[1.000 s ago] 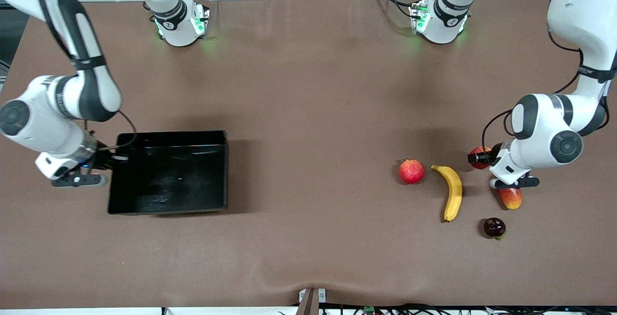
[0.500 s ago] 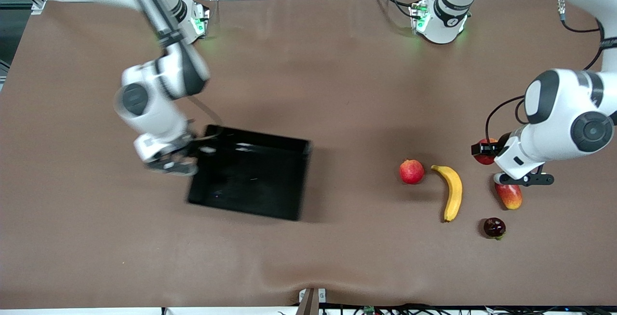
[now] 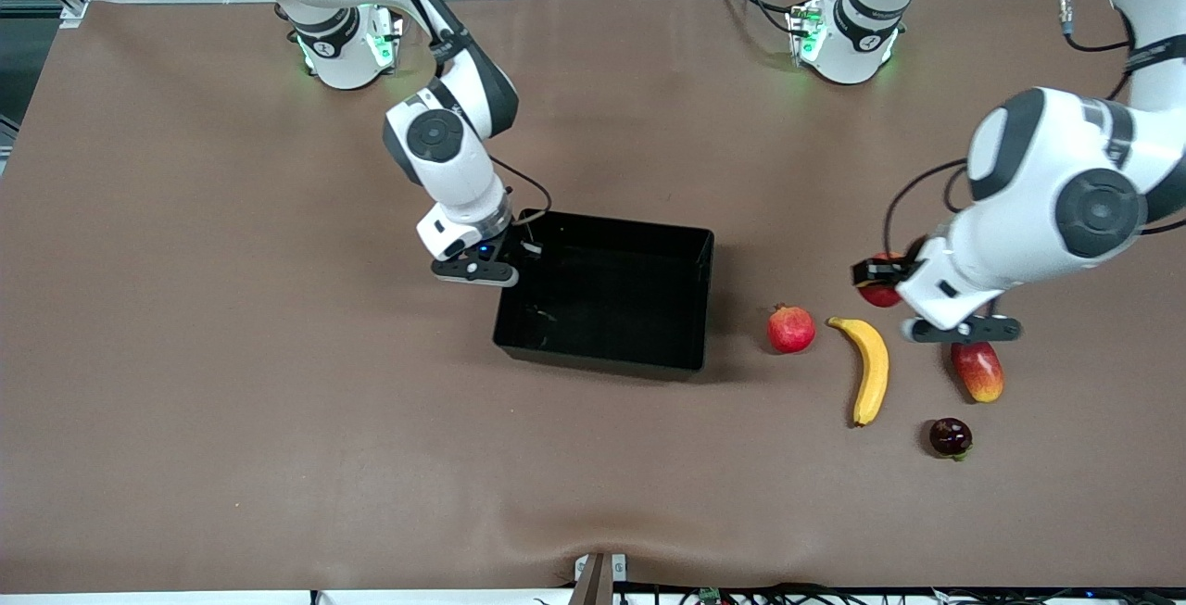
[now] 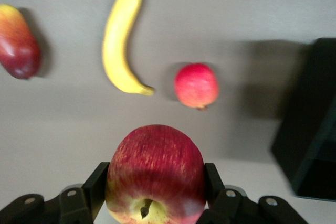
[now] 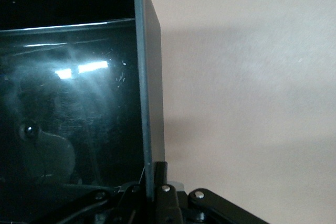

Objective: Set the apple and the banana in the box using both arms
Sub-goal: 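Drag the tray with the right gripper while the left gripper carries the apple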

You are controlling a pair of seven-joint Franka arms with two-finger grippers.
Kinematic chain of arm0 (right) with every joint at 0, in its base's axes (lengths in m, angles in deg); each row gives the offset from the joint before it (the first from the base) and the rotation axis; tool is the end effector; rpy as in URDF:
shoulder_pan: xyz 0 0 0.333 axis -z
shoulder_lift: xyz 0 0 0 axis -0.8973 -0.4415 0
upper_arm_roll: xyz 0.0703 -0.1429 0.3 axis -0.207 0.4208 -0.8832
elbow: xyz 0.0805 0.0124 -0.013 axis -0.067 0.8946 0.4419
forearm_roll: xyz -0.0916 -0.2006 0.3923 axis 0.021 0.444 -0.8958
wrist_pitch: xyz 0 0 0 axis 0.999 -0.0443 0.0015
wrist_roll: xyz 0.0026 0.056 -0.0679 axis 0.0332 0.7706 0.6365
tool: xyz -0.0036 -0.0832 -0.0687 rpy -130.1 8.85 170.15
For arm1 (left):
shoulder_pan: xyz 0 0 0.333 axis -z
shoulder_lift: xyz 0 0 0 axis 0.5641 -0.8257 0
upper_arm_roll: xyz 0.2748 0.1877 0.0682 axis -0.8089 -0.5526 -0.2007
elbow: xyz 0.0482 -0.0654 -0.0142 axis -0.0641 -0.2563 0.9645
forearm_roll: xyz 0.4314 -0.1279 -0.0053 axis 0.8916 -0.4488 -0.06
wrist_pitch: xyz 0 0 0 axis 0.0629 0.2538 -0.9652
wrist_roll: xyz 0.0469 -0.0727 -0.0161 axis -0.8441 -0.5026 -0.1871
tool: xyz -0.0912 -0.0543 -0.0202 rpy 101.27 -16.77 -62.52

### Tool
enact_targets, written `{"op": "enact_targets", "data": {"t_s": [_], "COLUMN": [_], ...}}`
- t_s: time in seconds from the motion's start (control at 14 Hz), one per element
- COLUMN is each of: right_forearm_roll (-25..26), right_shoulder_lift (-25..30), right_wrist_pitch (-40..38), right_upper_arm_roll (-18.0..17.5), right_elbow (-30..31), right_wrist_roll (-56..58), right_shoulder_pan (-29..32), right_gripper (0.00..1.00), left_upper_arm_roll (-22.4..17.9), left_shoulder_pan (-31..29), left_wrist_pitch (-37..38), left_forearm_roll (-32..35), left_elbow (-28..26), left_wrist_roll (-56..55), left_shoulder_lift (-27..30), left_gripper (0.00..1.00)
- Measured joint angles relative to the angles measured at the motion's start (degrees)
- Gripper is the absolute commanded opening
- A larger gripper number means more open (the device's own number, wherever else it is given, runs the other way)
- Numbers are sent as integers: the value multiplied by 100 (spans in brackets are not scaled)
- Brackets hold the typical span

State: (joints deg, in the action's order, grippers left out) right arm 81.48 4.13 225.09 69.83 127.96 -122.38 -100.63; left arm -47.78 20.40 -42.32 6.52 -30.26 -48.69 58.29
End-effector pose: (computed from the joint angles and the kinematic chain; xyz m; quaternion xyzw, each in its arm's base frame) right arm 0.5341 0.4076 0.2412 -0.9937 0.0728 -0.0539 0.0658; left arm 0.6735 -0.1701 0.4356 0.9963 0.0157 -0.0831 0.0124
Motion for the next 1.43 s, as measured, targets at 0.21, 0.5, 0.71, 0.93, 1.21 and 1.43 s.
{"op": "enact_targets", "data": {"t_s": [0.21, 0.5, 0.71, 0.93, 1.21, 1.43], "right_forearm_roll": [0, -2, -17, -52, -59, -59], "right_shoulder_lift": [-123, -162, -160, -160, -137, -75], "right_wrist_pitch": [2, -25, -34, -34, -33, -34], "right_upper_arm_roll": [6, 20, 35, 70, 138, 179], "right_elbow": [-1, -2, -24, -42, -123, -151], "right_wrist_roll": [-39, -58, -62, -63, -62, -36], "right_shoulder_pan": [-168, -205, -206, -204, -164, -8], "right_gripper": [0, 100, 100, 100, 100, 100], "left_upper_arm_roll": [208, 217, 219, 216, 201, 192], "left_shoulder_pan": [277, 828, 1324, 1660, 1848, 1960], "left_wrist_pitch": [11, -222, -645, -1179, -1497, -1563], "left_forearm_roll": [-3, -4, -4, -3, -3, 18], "left_elbow": [-16, -23, -29, -25, 0, 65], "left_wrist_roll": [-568, -1510, -2429, -2990, -3102, -3102], "left_shoulder_lift": [-136, -458, -799, -1129, -1499, -1893], "left_gripper": [0, 0, 0, 0, 0, 0]}}
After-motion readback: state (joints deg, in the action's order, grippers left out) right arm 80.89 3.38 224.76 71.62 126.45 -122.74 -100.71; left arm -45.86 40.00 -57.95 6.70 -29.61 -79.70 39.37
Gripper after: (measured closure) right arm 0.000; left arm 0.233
